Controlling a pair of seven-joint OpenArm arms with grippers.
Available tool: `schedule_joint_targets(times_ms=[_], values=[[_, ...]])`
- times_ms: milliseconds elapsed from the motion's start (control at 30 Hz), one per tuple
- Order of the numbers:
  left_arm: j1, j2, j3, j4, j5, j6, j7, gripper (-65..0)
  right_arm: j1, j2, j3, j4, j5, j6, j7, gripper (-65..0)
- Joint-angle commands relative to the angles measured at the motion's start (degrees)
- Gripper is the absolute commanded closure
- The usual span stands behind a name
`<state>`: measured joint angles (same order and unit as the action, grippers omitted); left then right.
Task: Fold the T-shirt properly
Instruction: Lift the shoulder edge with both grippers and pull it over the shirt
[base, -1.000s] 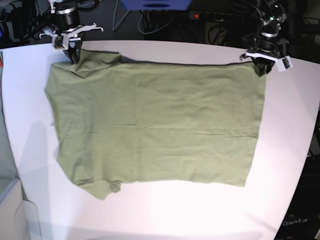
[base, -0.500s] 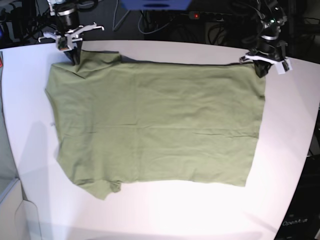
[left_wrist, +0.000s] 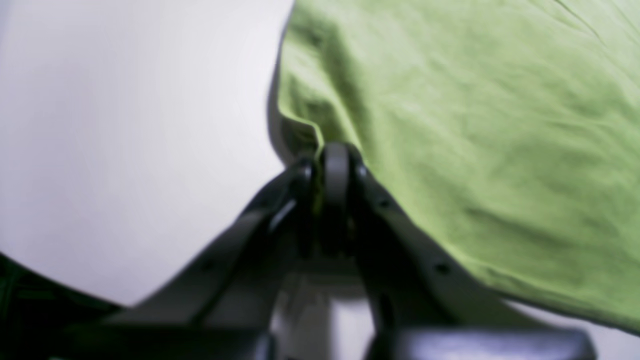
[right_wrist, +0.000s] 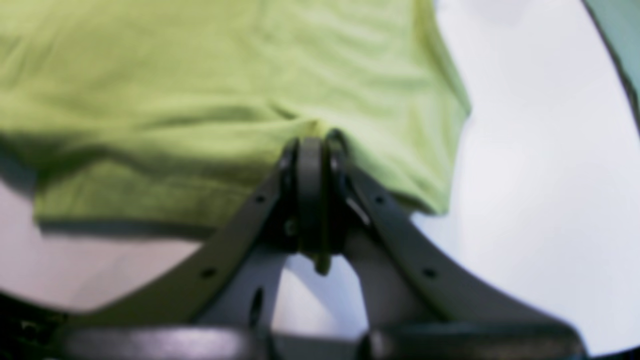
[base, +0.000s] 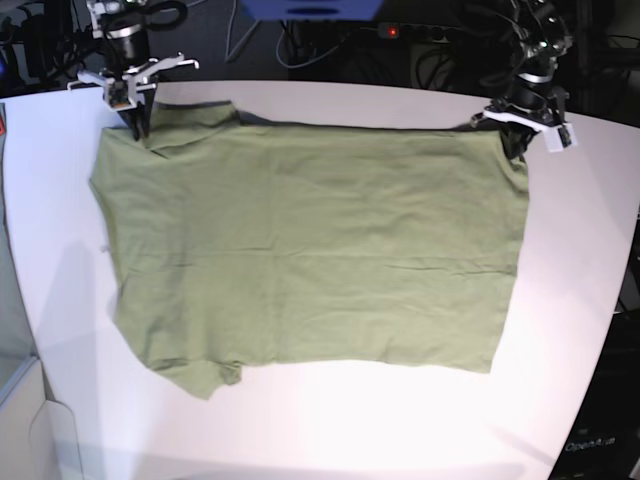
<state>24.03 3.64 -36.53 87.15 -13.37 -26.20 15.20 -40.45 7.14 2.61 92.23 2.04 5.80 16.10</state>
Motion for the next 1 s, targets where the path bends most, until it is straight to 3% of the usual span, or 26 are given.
schedule_joint_targets(times_ms=[0, 133, 367, 600, 967], values=[[0.45, -0.52, -0.17, 0.98, -0.13, -0.31, -0.3, -1.4, -0.56, 0.56, 0.25, 1.09, 0.29, 0.13, 1.44, -0.4], [0.19, -0.69, -0.17, 2.03, -0.13, -0.4, -0.3, -1.4, 0.49, 1.79, 0.16, 1.88, 0.11, 0.31, 1.0, -0.4], [-4.65, -0.34, -0.17, 2.03, -0.13, -0.31, -0.3, -1.4, 4.27, 3.9, 0.16, 6.72, 0.11, 0.31, -6.73, -0.4], [-9.04, -0.52, -0.08, 2.03, 0.4, -0.05, -0.21, -1.4, 8.49, 3.9, -0.02, 8.48, 0.11, 0.39, -12.27, -0.4], [-15.55, -0.69, -5.27, 2.03, 0.4, 0.04, 11.04, -1.4, 16.49, 5.13, -0.28, 8.13, 0.11, 0.39, -18.95, -0.4]])
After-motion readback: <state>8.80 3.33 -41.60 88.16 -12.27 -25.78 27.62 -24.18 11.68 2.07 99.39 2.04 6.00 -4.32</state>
